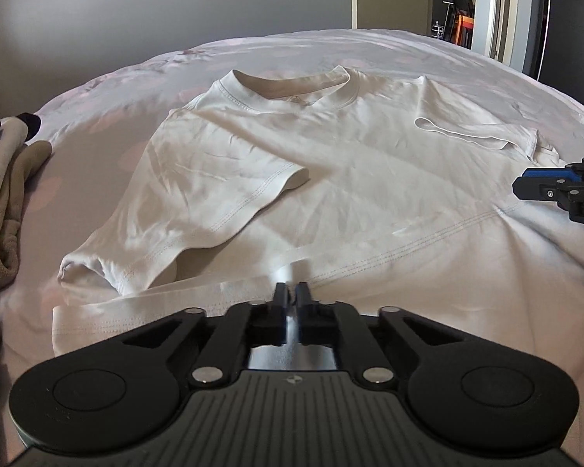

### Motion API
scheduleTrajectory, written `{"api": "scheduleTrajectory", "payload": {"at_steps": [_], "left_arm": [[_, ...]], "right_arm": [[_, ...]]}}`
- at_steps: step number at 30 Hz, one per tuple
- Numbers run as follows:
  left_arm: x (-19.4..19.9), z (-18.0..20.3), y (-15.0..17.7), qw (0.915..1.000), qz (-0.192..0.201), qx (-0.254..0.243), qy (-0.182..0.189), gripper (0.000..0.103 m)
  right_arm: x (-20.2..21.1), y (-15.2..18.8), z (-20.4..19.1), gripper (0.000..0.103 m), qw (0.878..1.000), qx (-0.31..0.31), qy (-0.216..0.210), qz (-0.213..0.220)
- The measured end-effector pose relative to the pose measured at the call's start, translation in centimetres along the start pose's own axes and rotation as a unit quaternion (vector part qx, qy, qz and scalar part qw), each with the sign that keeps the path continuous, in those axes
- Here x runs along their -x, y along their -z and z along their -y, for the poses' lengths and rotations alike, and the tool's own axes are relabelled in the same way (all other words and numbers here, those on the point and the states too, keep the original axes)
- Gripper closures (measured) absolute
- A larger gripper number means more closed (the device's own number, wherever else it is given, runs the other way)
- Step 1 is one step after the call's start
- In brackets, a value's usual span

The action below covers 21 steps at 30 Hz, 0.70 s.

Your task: Fold clothes

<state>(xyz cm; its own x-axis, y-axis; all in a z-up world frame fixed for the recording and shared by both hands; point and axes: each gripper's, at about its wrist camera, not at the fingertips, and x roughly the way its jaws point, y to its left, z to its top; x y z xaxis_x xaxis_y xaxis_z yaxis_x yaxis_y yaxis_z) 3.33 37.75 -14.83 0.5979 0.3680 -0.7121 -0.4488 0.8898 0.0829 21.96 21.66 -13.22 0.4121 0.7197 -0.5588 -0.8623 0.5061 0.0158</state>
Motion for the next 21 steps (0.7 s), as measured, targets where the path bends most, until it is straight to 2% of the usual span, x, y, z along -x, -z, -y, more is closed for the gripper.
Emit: {"api": "scheduleTrajectory", "payload": {"at_steps": [3,8,10,11,12,13,14,16,21], "left_arm": [[0.7,-0.4,-0.3,0.9996,0.023,0.011,-0.009,0.103],[-0.9,-0.8,-0.6,0.9999,0.0,0.008,-0.008,0.103],[-0.3,-0.9,-0.6,0.9999,0.006,0.008,-0.006,0.101],[0.0,-1.0,-0.6,0.9999,0.01,0.008,-0.005,0.099],[0.7,-1.2,-0.6,0.9998,0.017,0.011,-0.005,0.092],[1.8,-1.6,-0.4,0.9995,0.028,0.015,-0.007,0.081],[2.9,-2.0,0.0,0.999,0.038,0.018,-0.014,0.076],[4.9,-3.1,0.7,0.9978,0.053,0.024,-0.032,0.063],[7.3,-7.1,2.7,0.9927,0.053,0.075,-0.079,0.06]], "right_arm": [[0.1,0.0,0.8,0.082,1.0,-0.017,0.009,-0.002],[0.0,0.0,1.5,0.082,0.999,-0.032,0.014,-0.004],[0.0,0.3,1.6,0.081,1.0,-0.027,0.012,-0.006],[-0.1,0.4,1.7,0.079,1.0,-0.024,0.011,-0.008],[0.1,0.4,1.9,0.071,1.0,-0.024,0.01,-0.009],[0.5,0.4,2.1,0.066,1.0,-0.028,0.01,-0.01],[0.8,0.3,2.4,0.06,0.999,-0.034,0.011,-0.01],[2.0,0.2,3.4,0.055,0.998,-0.06,0.018,-0.011],[4.7,0.3,6.4,0.053,0.99,-0.122,0.07,-0.015]]}}
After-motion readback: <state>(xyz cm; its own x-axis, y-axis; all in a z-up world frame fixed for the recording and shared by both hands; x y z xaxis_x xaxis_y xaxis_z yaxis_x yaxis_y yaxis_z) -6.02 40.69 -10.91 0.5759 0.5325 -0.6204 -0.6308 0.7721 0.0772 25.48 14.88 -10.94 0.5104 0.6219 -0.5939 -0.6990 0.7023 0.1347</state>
